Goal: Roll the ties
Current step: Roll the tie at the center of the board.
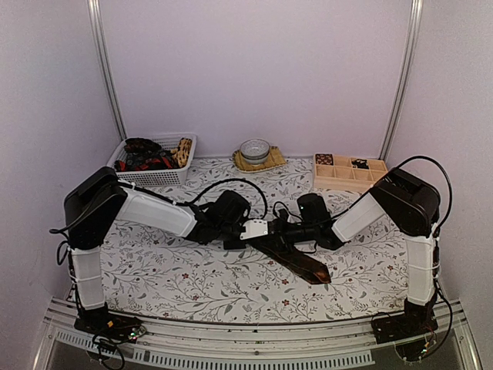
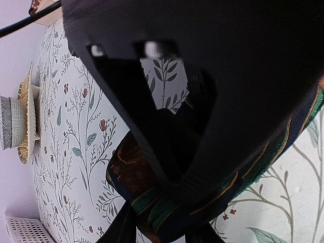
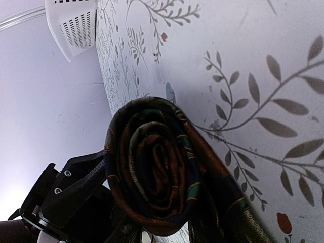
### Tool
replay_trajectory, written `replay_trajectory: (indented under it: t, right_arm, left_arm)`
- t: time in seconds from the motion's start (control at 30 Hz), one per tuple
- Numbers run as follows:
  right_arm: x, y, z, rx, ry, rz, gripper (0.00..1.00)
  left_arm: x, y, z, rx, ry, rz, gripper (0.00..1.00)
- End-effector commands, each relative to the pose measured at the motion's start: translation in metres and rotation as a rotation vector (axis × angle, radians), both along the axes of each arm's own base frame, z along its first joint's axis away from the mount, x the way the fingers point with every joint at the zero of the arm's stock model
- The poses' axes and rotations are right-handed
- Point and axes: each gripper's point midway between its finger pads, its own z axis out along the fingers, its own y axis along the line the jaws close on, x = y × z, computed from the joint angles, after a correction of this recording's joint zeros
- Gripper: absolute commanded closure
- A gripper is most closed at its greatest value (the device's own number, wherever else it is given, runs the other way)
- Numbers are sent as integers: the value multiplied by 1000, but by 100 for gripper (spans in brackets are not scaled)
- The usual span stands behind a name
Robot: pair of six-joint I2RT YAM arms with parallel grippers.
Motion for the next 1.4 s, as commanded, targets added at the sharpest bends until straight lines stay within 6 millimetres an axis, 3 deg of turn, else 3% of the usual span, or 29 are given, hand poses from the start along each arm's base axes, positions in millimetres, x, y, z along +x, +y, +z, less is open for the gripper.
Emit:
replay_trajectory:
  t: [0.0,0.17,0.3,0.33,0.47,0.6,0.8,0.87,1.07,1.37]
  right_arm:
    - [-22,-21,-69,-165,162,-16,69]
    - [-21,-21,-69,-167,159,-14,70]
    - [-22,-22,-73,-175,163,-15,70]
    - [-23,-23,-74,-177,165,-15,71]
    - [-25,-26,-78,-186,165,-14,72]
    - [-26,-26,-77,-188,163,-12,74]
    - [-26,-25,-73,-190,152,-11,74]
    - [-27,-25,-73,-191,152,-9,74]
    - [-28,-25,-72,-189,149,-8,74]
    - [-30,-25,-75,-181,155,-3,74]
  left_arm:
    - [-7,-21,-2,-44,19,-20,71]
    - [-16,-29,5,-94,63,-28,65]
    - [-24,-22,6,-87,110,-33,45]
    - [-22,-19,28,-125,112,-31,38]
    - [-17,3,62,-252,240,16,21]
    - [13,22,93,-437,377,174,7]
    - [53,47,65,-585,777,495,7]
    - [50,41,51,-642,899,509,8]
    - [35,25,33,-733,1127,478,11]
    - [16,17,7,-726,1332,488,14]
